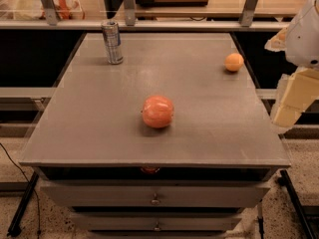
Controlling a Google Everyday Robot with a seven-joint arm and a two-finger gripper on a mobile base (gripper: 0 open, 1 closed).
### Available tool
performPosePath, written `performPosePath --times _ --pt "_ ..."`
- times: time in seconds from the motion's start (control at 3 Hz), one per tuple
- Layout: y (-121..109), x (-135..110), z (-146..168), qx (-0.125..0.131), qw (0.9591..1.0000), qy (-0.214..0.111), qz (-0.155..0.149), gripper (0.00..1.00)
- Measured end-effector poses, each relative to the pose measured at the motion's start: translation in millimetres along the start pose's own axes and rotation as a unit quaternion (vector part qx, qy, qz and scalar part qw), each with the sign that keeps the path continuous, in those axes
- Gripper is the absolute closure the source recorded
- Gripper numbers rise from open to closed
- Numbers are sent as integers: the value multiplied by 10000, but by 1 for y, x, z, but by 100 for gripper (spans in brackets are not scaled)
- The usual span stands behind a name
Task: Move apple near redbull can
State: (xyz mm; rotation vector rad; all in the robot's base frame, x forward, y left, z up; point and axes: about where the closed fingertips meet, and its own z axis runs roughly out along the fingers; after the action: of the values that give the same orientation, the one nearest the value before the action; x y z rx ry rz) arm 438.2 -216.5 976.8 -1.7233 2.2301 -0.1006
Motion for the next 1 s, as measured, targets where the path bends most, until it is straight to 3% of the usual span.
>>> performPosePath --times 0.33,0.67,1.0 --pt "0 0 0 0 10000 0 0 0" --pt "-2 -16 12 -69 9988 -487 61 0" --pt "-3 -55 41 -211 9887 -1482 121 0"
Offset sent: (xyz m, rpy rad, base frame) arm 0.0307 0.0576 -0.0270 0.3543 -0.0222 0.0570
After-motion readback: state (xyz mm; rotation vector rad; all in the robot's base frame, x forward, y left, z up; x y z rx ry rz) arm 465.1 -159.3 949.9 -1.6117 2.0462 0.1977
